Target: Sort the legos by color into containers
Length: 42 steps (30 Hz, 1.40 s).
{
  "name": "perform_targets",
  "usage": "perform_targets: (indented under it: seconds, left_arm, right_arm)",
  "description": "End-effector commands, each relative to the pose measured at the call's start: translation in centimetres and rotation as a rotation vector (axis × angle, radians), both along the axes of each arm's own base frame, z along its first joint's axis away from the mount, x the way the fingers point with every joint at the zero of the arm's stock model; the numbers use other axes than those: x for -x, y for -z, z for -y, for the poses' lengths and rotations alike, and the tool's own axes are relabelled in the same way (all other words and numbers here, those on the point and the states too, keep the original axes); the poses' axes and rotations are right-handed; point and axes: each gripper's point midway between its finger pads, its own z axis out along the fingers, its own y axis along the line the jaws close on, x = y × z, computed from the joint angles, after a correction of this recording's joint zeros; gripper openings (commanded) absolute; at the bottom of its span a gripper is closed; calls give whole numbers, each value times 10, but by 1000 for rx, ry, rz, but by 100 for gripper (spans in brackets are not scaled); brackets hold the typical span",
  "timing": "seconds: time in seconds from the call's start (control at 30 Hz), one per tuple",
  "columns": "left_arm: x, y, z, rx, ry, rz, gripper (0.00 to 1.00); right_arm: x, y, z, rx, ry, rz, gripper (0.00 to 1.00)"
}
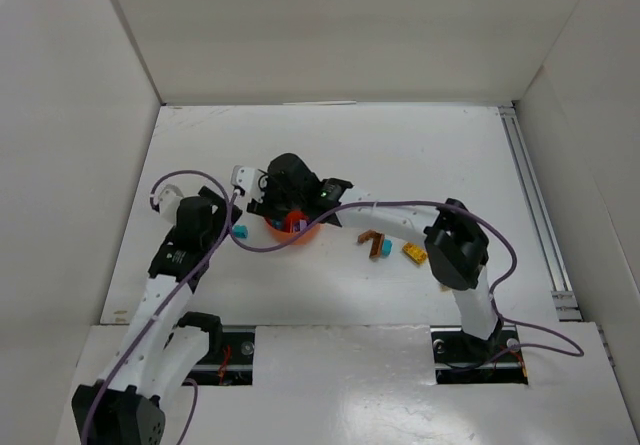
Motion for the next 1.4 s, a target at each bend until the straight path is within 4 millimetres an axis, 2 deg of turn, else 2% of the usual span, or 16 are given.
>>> perform_targets:
  seconds: [0.0, 0.03, 0.1, 0.17, 0.23, 0.33, 0.4, 0.5, 0.57, 0.6, 0.87, 1.03, 1.07, 1.2, 1.23, 1.37]
  left_arm:
    - [-7, 29, 5, -21, 42, -89, 100]
    - [-9, 32, 8, -14, 51, -98, 100]
    - [-8, 39, 10, -10, 61, -126, 99]
    - [-8, 47, 10, -4, 53, -146, 99]
    - [-11, 47, 11, 8, 45, -126, 95]
    - [-15, 51, 12, 30, 29, -109, 93]
    - [-18, 55, 13, 35, 23, -120, 92]
    - [-20, 67, 16, 59, 15, -133, 88]
    - [-20, 73, 16, 81, -7, -147, 82]
    - [-22, 79, 15, 80, -21, -150, 80]
    - [-32, 100, 17, 100, -52, -201, 62]
    - [-37, 107, 15, 87, -74, -228, 49]
    - [-39, 108, 15, 86, -75, -232, 44]
    - [-37, 114, 15, 81, -76, -255, 35]
    - [-37, 114, 15, 74, -70, -256, 30]
    - [-39, 109, 15, 70, -63, -247, 19]
  right_arm:
    - [6, -83, 3, -167, 21, 68, 55]
    - [7, -98, 9, -190, 34, 89, 55]
    - [3, -109, 21, -211, 104, 98, 56]
    - [8, -121, 38, -229, 146, 99, 58]
    - [6, -128, 55, -249, 228, 99, 59]
    - [8, -138, 89, -285, 351, 100, 61]
    - [10, -144, 119, -324, 476, 87, 61]
    - [20, -142, 155, -364, 583, 66, 65]
    - [26, -142, 171, -387, 625, 57, 65]
    - [30, -142, 186, -420, 657, 39, 66]
    - [51, -128, 258, -496, 827, -4, 67]
    - [64, -117, 284, -468, 879, -23, 68]
    - [66, -121, 288, -492, 894, -32, 68]
    - [69, -119, 295, -481, 903, -29, 68]
    - [69, -117, 298, -470, 912, -25, 68]
    - [70, -118, 301, -472, 920, -20, 68]
